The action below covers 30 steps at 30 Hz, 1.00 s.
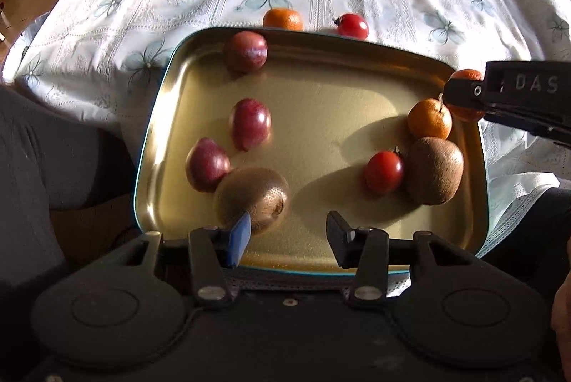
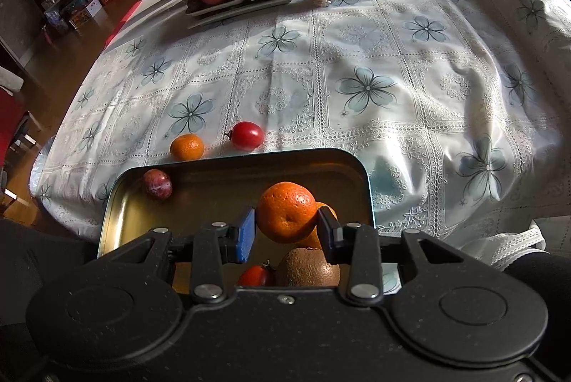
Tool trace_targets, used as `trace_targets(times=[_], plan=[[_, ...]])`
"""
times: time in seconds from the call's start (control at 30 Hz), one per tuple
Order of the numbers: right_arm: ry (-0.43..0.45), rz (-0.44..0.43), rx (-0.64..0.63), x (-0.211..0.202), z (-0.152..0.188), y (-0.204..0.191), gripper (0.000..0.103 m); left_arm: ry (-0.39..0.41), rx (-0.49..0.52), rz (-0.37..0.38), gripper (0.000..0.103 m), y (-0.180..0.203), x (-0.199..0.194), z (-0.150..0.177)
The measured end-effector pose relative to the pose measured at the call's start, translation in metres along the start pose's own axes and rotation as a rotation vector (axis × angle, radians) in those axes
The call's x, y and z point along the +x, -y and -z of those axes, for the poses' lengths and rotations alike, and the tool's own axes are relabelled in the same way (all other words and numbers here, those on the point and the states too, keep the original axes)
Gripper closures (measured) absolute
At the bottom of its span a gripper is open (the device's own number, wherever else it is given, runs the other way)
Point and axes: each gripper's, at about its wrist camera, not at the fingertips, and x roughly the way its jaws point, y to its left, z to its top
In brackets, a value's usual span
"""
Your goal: Organize fruits
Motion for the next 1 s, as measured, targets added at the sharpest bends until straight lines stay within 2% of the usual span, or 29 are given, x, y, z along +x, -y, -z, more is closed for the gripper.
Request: trace_targets(times=[0.3,0.53,1.0], plan=[[-0.028,-0.038,-0.027,0.0011,0.0031,-0.0046,0.056,0.003,0.003,-0.021,0.056,0.0000,0.0016,0.0023],[-0.013,-0.071,-0.015,-0.0033,0.0028,-0.0047,0.055,0.010,-0.006,-0.030,0.056,-0.0006,-0.0008,0.0022],[-0.040,-0.030,0.013,0.0022,0.0006,0.0000,0.055,0.039,-0.010,-0.055,0.056,-0.0017,-0.0051,0.0027]])
